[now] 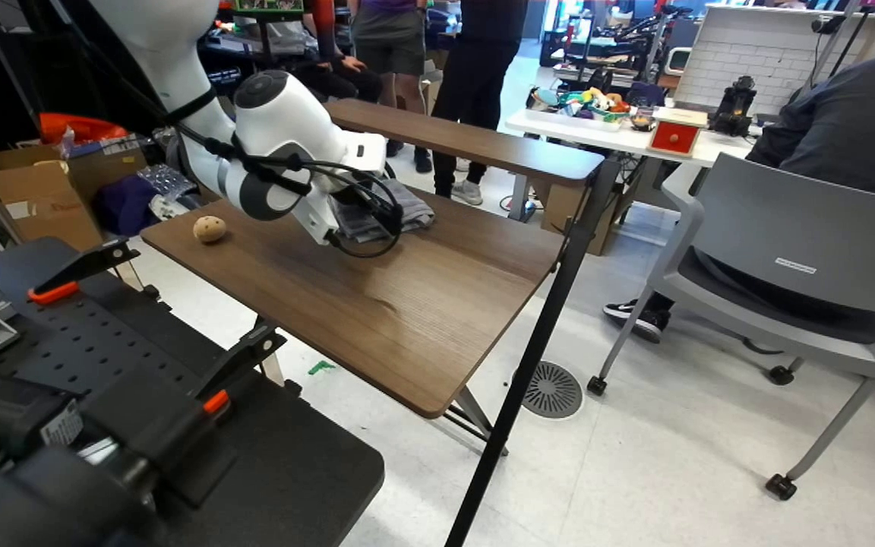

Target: Wipe the table

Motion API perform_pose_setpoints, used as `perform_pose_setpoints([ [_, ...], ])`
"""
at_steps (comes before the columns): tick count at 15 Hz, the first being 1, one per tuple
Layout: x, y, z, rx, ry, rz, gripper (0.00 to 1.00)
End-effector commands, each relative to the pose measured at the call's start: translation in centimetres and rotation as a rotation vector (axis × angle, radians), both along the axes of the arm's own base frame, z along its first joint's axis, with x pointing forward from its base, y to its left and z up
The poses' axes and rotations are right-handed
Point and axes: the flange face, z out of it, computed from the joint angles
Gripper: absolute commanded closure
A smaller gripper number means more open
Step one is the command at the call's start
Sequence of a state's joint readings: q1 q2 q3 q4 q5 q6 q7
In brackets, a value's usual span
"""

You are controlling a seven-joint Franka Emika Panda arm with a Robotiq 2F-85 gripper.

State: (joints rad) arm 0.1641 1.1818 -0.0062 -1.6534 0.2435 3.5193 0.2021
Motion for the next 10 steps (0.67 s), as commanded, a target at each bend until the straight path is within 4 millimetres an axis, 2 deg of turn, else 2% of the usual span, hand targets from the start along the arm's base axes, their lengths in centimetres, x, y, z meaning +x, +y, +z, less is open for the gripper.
perform_pose_setpoints([
  [1, -2.3, 5.5, -1.1, 0.078, -0.036, 0.01, 0.0],
  [3, -2.3, 7.4, -0.8, 0.126, -0.025, 0.019, 0.0],
  [6, -1.9, 8.0, -1.0, 0.172, -0.018, 0.001, 0.0],
  [8, -1.2, 7.0, -1.1, 0.174, -0.035, -0.02, 0.0],
  [10, 0.3, 4.5, -1.1, 0.164, -0.057, -0.058, 0.0],
])
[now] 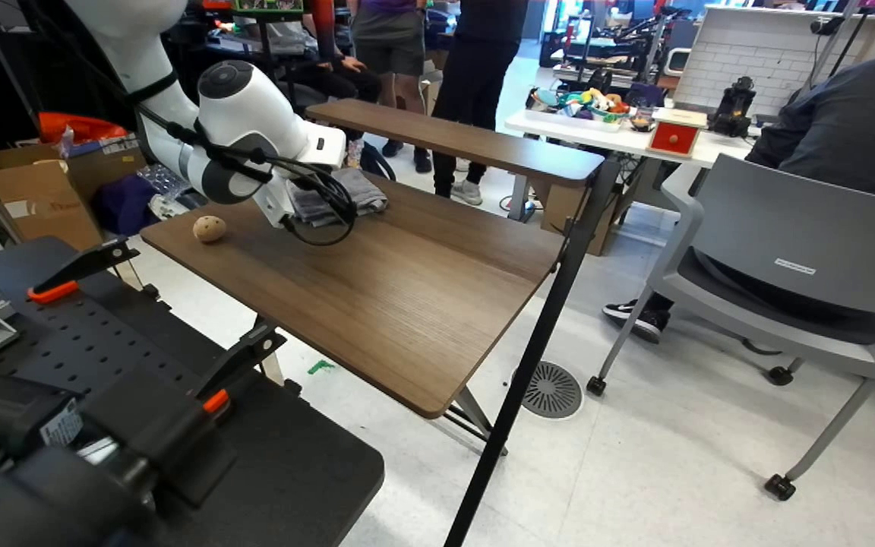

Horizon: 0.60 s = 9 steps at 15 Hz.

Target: Wipe the table

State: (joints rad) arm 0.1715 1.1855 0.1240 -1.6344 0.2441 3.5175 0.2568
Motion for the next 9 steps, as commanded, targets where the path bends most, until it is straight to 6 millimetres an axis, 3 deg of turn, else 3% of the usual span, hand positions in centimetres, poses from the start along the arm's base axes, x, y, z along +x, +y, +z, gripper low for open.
perform_pose_setpoints([
  [1, 1.7, -4.9, -1.5, 0.0, -0.07, -0.098, 0.0],
  [6, 3.3, -16.0, -3.5, -0.08, -0.068, -0.2, 0.0],
  [8, 2.7, -17.9, -4.0, -0.106, -0.056, -0.2, 0.0],
  [9, 2.2, -17.9, -4.1, -0.104, -0.05, -0.19, 0.0],
])
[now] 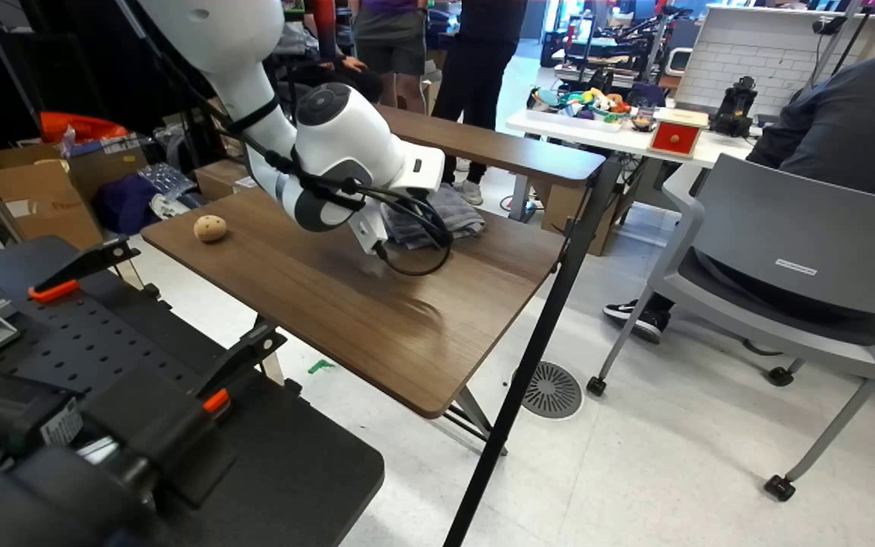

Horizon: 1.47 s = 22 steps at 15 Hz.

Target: Wipe the table

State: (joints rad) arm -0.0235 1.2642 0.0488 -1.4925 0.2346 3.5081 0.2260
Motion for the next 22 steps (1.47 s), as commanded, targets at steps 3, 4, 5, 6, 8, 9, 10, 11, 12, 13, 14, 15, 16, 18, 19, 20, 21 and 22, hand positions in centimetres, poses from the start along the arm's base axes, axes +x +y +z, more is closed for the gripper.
perform_pose_setpoints([
  [3, -4.0, 1.5, -2.8, -0.011, 0.04, 0.096, 0.0],
  [4, -5.1, 3.0, -2.2, 0.004, 0.049, 0.157, 0.0],
  [5, -6.1, 4.4, -1.6, 0.019, 0.043, 0.209, 0.0],
  [6, -6.7, 5.8, -1.0, 0.045, 0.052, 0.265, 0.0],
  [8, -8.8, 8.2, -0.1, 0.092, 0.079, 0.371, 0.0],
  [9, -10.2, 9.2, 0.1, 0.109, 0.1, 0.418, 0.0],
  [10, -11.8, 9.9, 0.1, 0.12, 0.118, 0.451, 0.0],
  [11, -13.4, 10.0, 0.1, 0.116, 0.13, 0.472, 0.0],
  [12, -14.0, 9.8, 0.0, 0.108, 0.146, 0.481, 0.0],
  [13, -13.7, 9.0, -0.2, 0.088, 0.156, 0.475, 0.0],
  [14, -13.2, 7.7, -0.4, 0.065, 0.169, 0.451, 0.0],
  [15, -12.7, 6.5, -0.5, 0.04, 0.169, 0.431, 0.0],
  [16, -12.2, 4.9, -0.5, 0.009, 0.166, 0.415, 0.0],
  [18, -11.5, 0.8, -0.4, -0.084, 0.168, 0.387, 0.0],
  [19, -11.4, -1.7, -0.3, -0.127, 0.191, 0.362, 0.0],
  [20, -11.6, -4.0, -0.3, -0.163, 0.221, 0.337, 0.0],
  [21, -11.8, -6.2, -0.4, -0.21, 0.231, 0.315, 0.0],
  [22, -12.4, -8.4, -0.6, -0.247, 0.273, 0.291, 0.0],
])
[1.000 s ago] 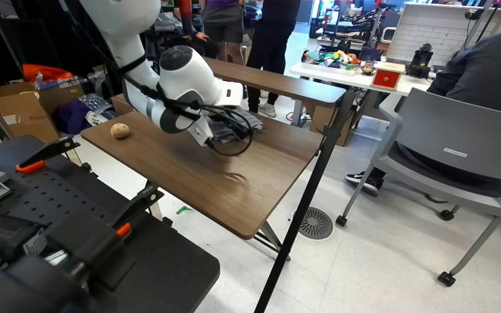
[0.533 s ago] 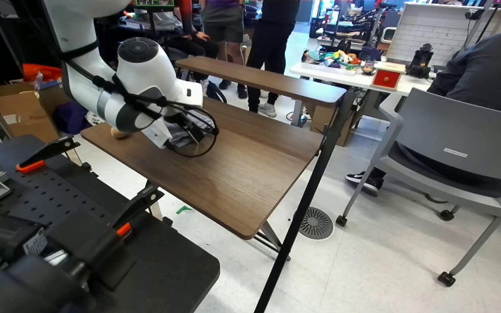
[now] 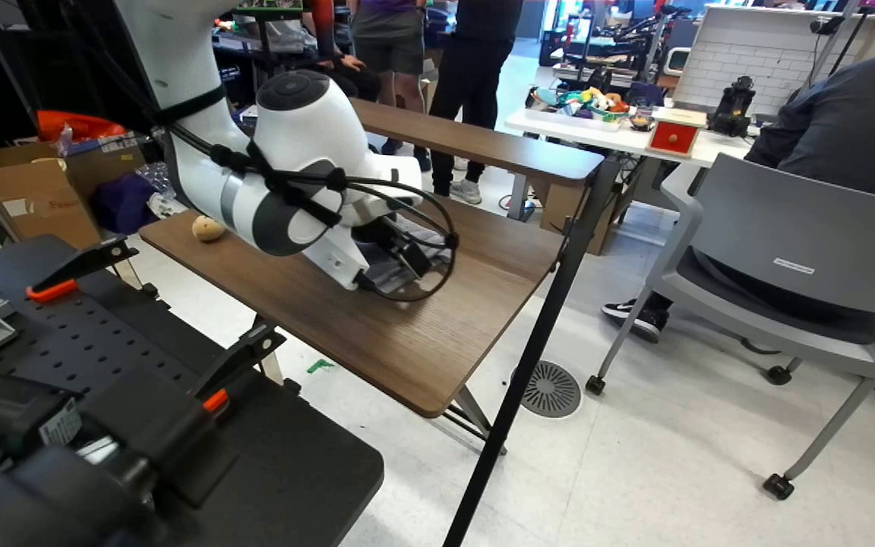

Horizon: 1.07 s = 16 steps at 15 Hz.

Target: Wipe the table

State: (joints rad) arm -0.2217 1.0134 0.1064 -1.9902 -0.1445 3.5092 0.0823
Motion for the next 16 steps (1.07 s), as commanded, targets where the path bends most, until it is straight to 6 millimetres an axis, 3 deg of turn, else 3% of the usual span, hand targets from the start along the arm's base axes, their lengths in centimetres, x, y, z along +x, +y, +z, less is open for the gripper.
perform_pose_setpoints([
  [1, -2.1, -7.2, -1.6, -0.19, 0.04, -0.05, 0.0],
  [3, -3.4, -9.1, -1.6, -0.247, 0.084, -0.047, 0.0],
  [5, -4.9, -8.6, -1.7, -0.251, 0.105, 0.002, 0.0],
  [12, -10.6, -0.9, -0.7, -0.082, 0.123, 0.223, 0.0],
  [14, -10.8, -0.4, -0.9, -0.077, 0.137, 0.227, 0.0],
  [16, -9.7, -1.4, -1.1, -0.101, 0.115, 0.2, 0.0],
])
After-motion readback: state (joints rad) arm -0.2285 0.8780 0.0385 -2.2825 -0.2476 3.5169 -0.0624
